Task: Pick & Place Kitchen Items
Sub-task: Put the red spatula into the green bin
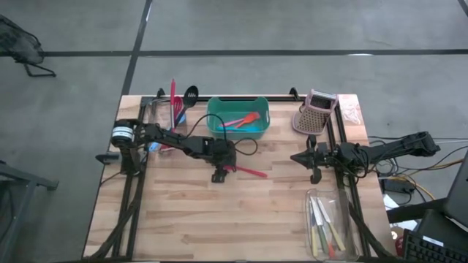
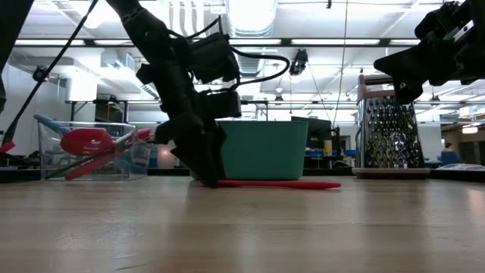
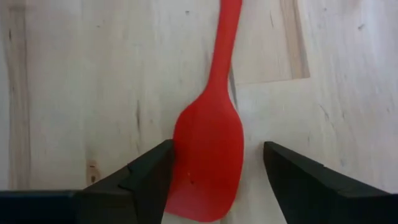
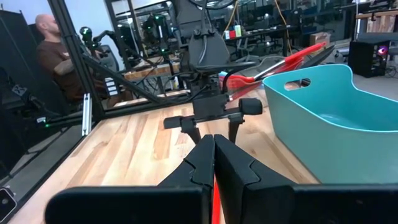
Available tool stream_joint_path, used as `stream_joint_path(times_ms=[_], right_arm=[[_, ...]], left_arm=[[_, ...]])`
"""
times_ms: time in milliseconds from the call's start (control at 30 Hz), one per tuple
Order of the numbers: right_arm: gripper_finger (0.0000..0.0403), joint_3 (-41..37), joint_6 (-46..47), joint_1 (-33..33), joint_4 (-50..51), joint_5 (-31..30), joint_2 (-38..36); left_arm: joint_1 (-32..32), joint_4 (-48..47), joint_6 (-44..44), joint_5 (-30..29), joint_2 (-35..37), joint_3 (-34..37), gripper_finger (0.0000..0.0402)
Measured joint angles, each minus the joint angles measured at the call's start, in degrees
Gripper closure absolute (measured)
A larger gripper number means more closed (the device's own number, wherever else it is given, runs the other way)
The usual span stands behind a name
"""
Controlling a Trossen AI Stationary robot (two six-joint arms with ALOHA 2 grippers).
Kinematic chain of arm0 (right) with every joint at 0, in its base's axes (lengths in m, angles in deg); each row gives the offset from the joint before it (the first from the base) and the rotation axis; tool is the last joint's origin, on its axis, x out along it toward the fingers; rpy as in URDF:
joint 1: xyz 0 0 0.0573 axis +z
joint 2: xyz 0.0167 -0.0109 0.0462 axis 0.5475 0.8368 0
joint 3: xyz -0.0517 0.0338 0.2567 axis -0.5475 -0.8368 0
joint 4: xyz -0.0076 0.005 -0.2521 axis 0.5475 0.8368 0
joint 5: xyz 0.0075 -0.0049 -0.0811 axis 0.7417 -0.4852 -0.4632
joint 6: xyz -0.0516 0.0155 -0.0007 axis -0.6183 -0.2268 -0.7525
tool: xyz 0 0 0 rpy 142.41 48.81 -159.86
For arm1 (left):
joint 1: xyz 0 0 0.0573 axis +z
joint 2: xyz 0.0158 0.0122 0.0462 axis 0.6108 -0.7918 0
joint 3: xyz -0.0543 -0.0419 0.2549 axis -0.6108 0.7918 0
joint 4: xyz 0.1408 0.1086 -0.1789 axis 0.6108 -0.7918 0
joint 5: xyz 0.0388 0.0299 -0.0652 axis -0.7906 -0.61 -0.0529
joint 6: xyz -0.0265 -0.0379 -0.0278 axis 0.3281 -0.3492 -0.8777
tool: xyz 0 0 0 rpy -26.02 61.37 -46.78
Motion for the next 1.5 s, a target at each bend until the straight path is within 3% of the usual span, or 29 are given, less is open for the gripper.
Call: stream_joint_path(times_ms=[167, 433, 667, 833, 967, 1167, 1500], right_arm=[[0.0394, 0.0, 0.0, 0.0, 0.0, 0.0, 0.0], [0.0394, 0.0, 0.0, 0.0, 0.0, 0.0, 0.0], [0.0394, 0.0, 0.0, 0.0, 0.0, 0.0, 0.0], [0.0394, 0.0, 0.0, 0.0, 0.0, 0.0, 0.0], [0.0394, 0.0, 0.0, 0.0, 0.1, 0.0, 0.0], [0.0394, 0.0, 0.0, 0.0, 0.0, 0.0, 0.0], [0.0394, 0.0, 0.0, 0.0, 0.0, 0.0, 0.0]], left_arm=[[0.2, 0.1, -0.9, -0.3, -0.8, 0.3, 0.0198], [0.3, 0.0, 1.2, -2.6, -0.8, -0.4, 0.0377], [0.0, -3.7, 1.3, -3.5, 2.2, -2.5, 0.0375], [-0.6, -4.9, 2.2, -2.0, 9.4, -4.0, 0.0377], [0.1, -4.1, 3.7, -5.7, 15.9, -4.4, 0.0376], [1.8, 0.4, 9.2, -25.5, 23.2, -4.3, 0.0374], [11.6, 1.2, 7.8, -25.3, 20.8, -4.2, 0.0373]])
